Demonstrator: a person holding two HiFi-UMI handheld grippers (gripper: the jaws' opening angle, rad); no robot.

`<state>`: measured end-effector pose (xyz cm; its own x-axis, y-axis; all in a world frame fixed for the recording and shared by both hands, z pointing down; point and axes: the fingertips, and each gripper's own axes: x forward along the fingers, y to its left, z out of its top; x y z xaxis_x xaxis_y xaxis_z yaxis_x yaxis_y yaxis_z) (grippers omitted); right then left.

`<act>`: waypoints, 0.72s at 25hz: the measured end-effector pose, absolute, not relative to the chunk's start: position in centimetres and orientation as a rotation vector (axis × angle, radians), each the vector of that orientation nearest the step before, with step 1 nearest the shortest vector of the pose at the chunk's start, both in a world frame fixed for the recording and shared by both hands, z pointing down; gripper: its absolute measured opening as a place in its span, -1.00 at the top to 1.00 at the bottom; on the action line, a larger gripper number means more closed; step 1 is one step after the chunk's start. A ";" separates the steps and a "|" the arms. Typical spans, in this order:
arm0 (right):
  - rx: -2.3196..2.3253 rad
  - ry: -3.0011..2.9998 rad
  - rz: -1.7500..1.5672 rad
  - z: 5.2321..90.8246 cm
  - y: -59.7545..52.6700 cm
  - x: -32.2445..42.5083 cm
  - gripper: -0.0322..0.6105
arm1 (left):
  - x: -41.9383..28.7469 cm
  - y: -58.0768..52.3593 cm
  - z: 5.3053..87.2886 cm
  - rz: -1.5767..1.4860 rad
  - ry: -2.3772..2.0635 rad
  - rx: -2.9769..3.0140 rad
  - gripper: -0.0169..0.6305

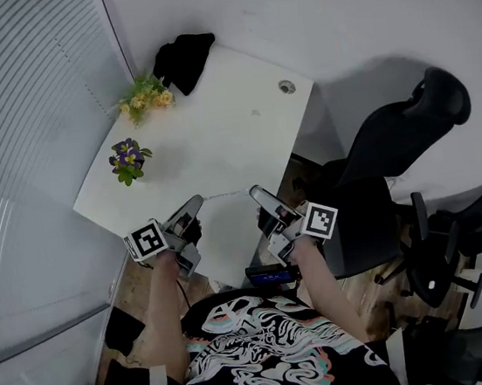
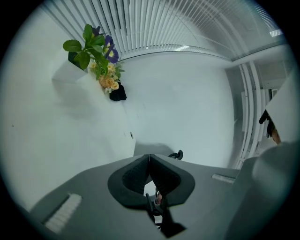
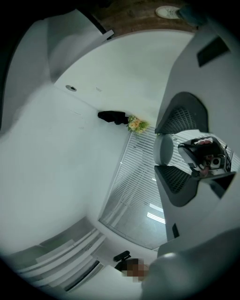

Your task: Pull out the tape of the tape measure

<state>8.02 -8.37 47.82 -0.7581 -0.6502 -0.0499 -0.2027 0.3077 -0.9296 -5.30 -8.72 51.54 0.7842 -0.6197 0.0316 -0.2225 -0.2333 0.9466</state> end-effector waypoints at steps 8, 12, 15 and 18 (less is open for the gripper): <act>-0.767 2.156 -1.447 48.2 -8.5 8.6 0.23 | -5.8 -8.6 52.1 -0.409 -0.675 1.801 0.93; -0.763 2.172 -1.442 48.1 -8.3 8.5 0.23 | -5.7 -8.5 52.4 -0.375 -0.687 1.815 0.93; -0.761 2.166 -1.445 48.1 -8.3 8.8 0.23 | -5.5 -8.3 52.4 -0.357 -0.690 1.822 0.93; -0.750 2.166 -1.451 48.1 -8.2 9.0 0.23 | -5.5 -8.3 52.5 -0.322 -0.716 1.834 0.93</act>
